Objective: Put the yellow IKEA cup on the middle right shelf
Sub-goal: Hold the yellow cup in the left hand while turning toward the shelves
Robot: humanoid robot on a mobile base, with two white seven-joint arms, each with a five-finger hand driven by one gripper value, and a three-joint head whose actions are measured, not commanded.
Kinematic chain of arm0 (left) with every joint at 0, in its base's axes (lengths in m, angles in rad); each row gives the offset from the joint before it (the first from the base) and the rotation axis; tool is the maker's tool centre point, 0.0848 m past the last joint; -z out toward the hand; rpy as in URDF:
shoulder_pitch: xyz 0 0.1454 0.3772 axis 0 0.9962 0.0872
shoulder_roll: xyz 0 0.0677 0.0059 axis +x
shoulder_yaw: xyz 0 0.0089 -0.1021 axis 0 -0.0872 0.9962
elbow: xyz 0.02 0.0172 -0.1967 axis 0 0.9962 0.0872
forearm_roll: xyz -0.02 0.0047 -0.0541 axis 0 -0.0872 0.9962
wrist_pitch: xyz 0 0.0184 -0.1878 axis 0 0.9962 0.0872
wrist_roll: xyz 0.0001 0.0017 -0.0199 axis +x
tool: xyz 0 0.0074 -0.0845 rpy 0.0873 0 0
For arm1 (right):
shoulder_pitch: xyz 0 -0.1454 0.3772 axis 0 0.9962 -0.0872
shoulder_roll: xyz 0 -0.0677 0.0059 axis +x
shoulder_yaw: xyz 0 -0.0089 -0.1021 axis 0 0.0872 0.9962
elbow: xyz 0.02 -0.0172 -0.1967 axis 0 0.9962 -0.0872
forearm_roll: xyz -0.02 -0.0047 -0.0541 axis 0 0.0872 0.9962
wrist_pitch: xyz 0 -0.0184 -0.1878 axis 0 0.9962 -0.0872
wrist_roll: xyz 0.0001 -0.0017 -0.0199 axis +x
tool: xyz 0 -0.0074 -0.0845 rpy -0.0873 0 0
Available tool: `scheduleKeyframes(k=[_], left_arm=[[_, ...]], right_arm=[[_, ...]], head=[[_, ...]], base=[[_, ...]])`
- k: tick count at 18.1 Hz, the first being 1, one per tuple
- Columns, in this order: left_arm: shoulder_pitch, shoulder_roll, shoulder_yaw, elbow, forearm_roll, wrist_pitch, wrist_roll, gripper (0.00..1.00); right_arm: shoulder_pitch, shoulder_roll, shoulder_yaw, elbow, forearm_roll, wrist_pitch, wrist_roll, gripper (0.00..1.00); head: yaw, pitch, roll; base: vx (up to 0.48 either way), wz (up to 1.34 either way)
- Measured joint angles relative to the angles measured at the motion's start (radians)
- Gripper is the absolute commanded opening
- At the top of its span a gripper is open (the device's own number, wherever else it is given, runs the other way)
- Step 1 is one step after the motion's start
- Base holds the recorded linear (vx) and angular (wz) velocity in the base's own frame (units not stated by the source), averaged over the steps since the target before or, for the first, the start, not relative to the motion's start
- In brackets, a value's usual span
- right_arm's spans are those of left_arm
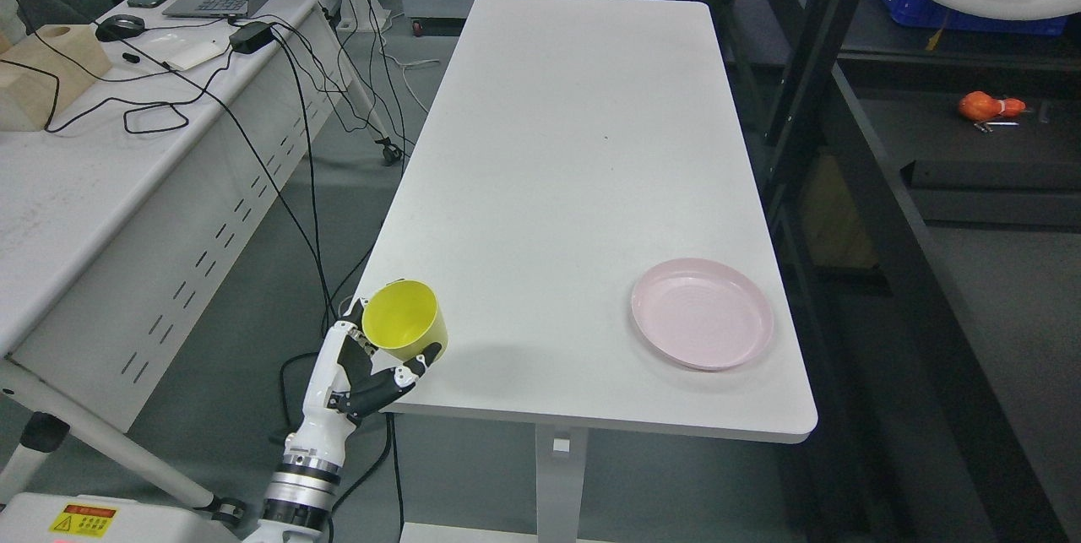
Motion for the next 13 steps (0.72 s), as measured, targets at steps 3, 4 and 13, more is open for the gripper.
scheduleKeyframes(k=[3, 4, 13], left_arm=[[0.000, 0.000, -0.010, -0.006, 0.000, 0.000, 0.000, 0.08], [0.001, 0.000, -0.013, -0.007, 0.000, 0.000, 0.000, 0.08], [0.001, 0.000, -0.028, -0.015, 0.001, -0.002, 0.002, 0.07]], right_arm=[[0.000, 0.000, 0.000, 0.000, 0.000, 0.000, 0.000, 0.99], [0.000, 0.000, 0.000, 0.000, 0.000, 0.000, 0.000, 0.99], [0.000, 0.000, 0.000, 0.000, 0.000, 0.000, 0.000, 0.99]], head=[[0.0000, 0.000, 0.000], [0.0000, 0.000, 0.000], [0.0000, 0.000, 0.000]], base=[[-0.122, -0.22], [-0.129, -0.33], [-0.144, -0.40]])
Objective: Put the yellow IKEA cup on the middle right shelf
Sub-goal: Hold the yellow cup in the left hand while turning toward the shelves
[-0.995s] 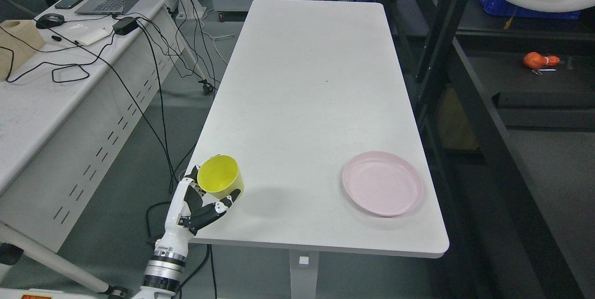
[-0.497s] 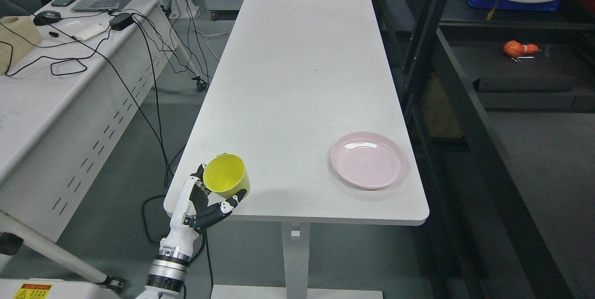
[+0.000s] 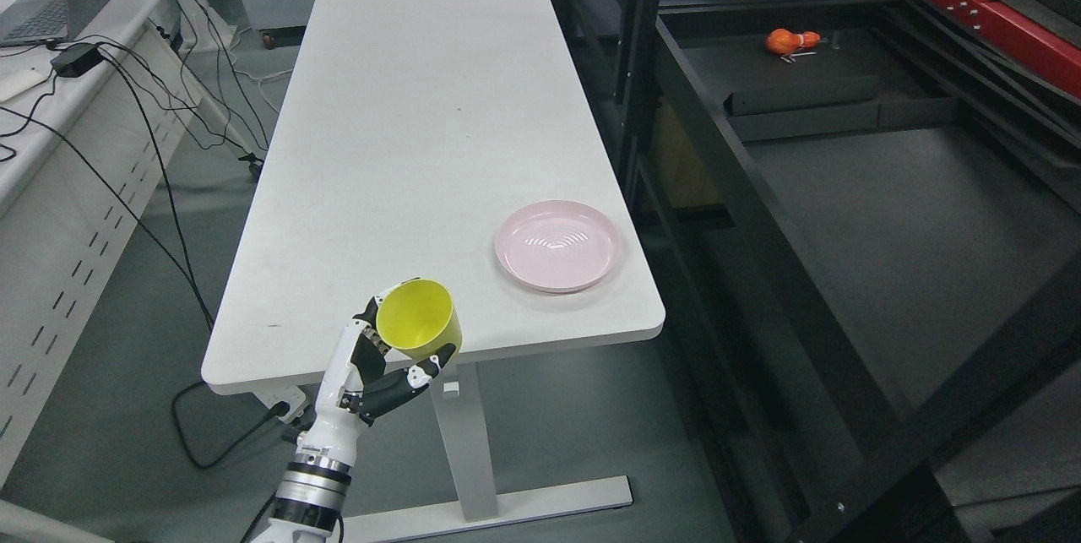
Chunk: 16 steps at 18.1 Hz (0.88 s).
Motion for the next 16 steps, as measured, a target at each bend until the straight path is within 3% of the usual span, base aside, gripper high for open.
scheduleKeyframes(k=[16], left_arm=[[0.000, 0.000, -0.031, -0.005, 0.002, 0.001, 0.004, 0.07]], right_arm=[[0.000, 0.000, 0.000, 0.000, 0.000, 0.000, 0.000, 0.99]], head=[[0.0000, 0.000, 0.000]], base=[[-0.159, -0.14]])
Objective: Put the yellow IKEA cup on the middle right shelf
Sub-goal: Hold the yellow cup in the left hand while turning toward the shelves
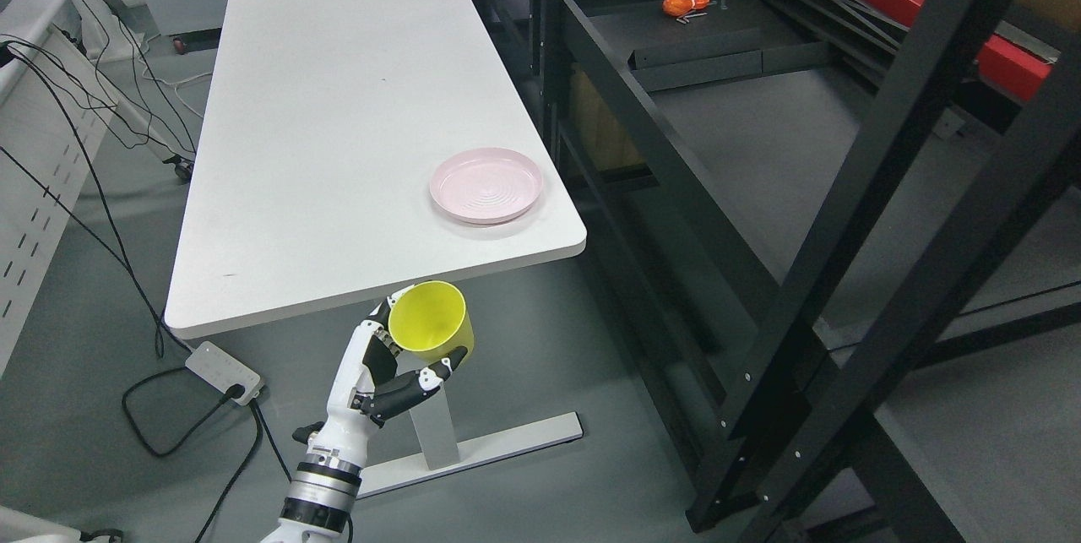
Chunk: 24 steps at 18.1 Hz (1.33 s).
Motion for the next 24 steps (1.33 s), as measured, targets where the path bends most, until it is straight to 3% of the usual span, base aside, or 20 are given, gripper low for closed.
scheduleKeyframes(k=[24], left_arm=[[-0.003, 0.000, -0.085, -0.001, 0.006, -0.005, 0.001, 0.07]], right_arm=[[0.000, 0.000, 0.000, 0.000, 0.000, -0.001, 0.000, 0.99]], head=[[0.0000, 0.000, 0.000]], base=[[-0.152, -0.36]])
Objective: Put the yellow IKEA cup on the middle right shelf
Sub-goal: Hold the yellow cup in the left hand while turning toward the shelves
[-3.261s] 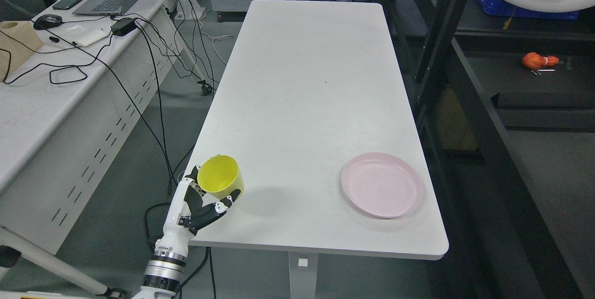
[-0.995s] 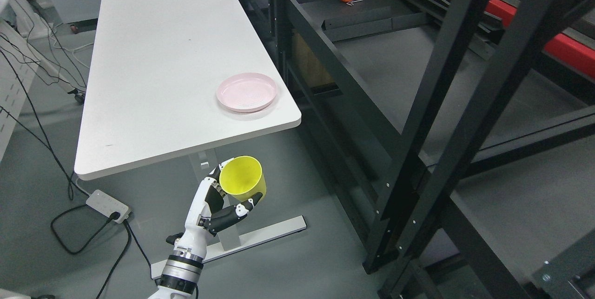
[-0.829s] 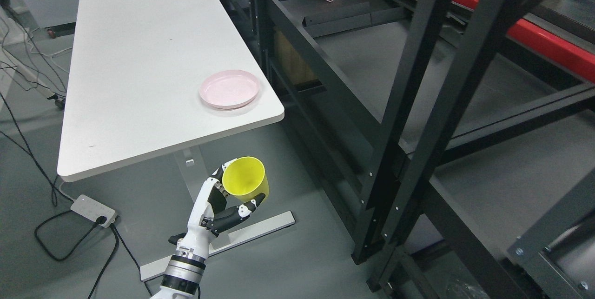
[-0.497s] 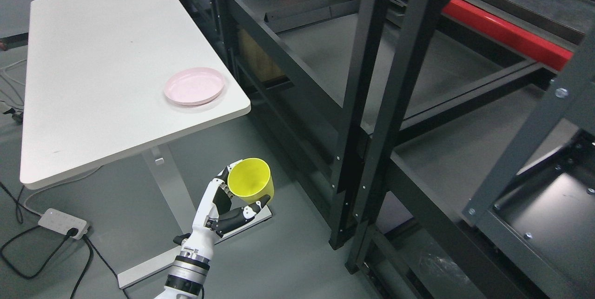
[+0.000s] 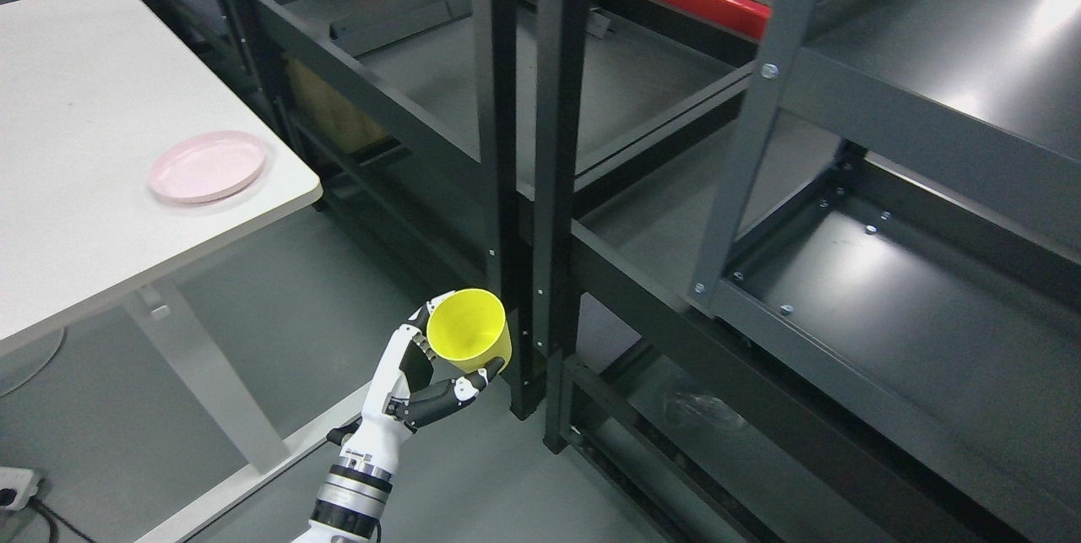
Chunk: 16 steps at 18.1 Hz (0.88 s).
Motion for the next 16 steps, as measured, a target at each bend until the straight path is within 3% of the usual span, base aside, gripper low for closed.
scheduleKeyframes(k=[8, 16], left_arm=[[-0.002, 0.000, -0.037, -0.010, 0.002, -0.009, 0.002, 0.08], [-0.003, 0.000, -0.071, -0.021, 0.004, -0.022, 0.002, 0.08]], right_arm=[[0.000, 0.000, 0.000, 0.000, 0.000, 0.000, 0.000, 0.99], [0.000, 0.000, 0.000, 0.000, 0.000, 0.000, 0.000, 0.99]], head=[[0.0000, 0.000, 0.000], [0.0000, 0.000, 0.000]], base=[[-0.111, -0.48], [-0.020, -0.08]])
